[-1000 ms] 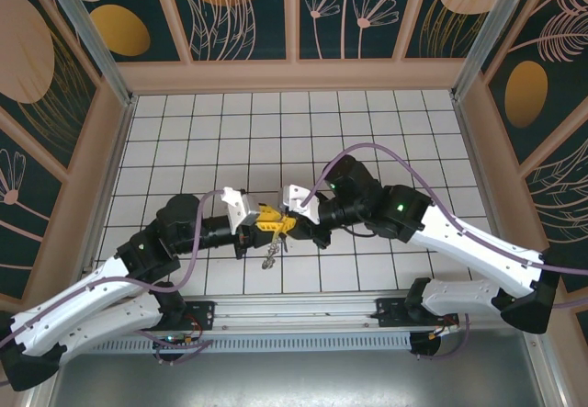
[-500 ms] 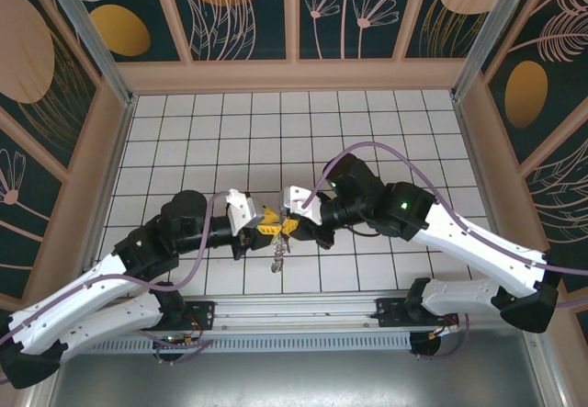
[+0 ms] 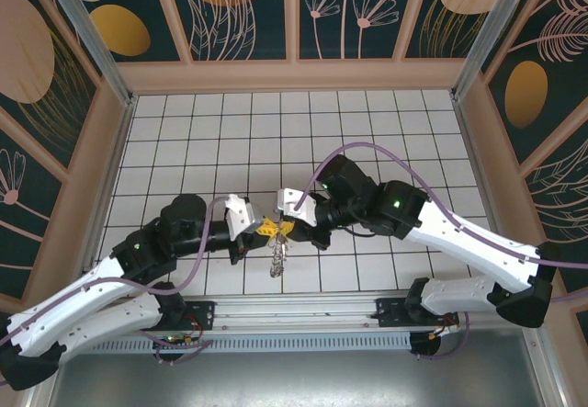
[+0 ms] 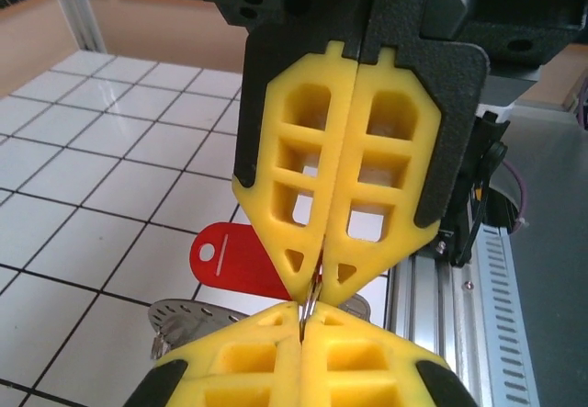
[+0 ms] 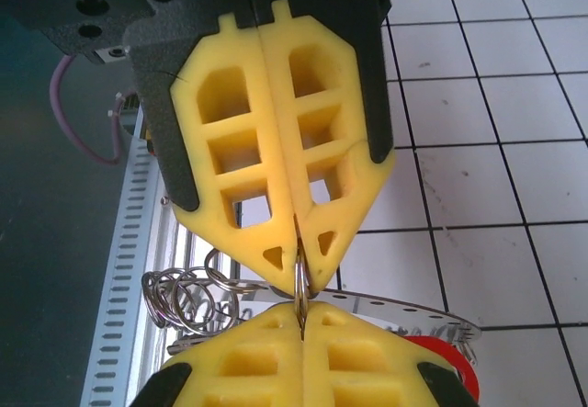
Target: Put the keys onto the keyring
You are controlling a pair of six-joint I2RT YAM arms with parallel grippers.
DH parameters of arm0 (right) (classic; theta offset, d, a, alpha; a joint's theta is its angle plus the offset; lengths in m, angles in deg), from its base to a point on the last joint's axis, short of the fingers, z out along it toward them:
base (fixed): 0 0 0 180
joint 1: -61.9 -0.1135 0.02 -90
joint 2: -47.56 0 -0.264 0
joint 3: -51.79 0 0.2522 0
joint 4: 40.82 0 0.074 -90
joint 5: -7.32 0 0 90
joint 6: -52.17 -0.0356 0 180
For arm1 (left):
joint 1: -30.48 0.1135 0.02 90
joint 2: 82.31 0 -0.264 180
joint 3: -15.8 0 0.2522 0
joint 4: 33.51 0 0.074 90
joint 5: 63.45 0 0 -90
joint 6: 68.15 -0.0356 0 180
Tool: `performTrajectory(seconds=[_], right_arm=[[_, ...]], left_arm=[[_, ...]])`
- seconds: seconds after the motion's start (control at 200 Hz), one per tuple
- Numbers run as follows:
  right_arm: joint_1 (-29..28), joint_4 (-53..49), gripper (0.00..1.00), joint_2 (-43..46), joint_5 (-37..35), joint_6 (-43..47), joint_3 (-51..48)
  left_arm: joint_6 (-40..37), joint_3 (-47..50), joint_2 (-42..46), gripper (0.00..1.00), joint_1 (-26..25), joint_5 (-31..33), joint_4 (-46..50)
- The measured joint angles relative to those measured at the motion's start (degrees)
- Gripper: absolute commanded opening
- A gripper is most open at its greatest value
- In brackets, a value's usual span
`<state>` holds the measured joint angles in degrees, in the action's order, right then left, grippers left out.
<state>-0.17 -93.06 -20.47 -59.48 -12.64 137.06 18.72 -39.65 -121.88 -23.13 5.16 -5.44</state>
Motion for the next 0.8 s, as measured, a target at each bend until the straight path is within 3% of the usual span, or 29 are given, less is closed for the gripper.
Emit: performTrajectory(seconds=[0.42, 0.796], right_arm=[[-0.3, 11.9, 0.18, 5.8, 2.4, -2.8, -6.4], [-0.3, 13.1, 0.19, 8.1, 2.9, -3.3, -9.6]], left_arm=[[10.0, 12.2, 7.5, 0.0, -0.1, -1.2, -23.3], [11.6, 13.4, 8.6, 0.0, -0.1, -1.1, -32.4]])
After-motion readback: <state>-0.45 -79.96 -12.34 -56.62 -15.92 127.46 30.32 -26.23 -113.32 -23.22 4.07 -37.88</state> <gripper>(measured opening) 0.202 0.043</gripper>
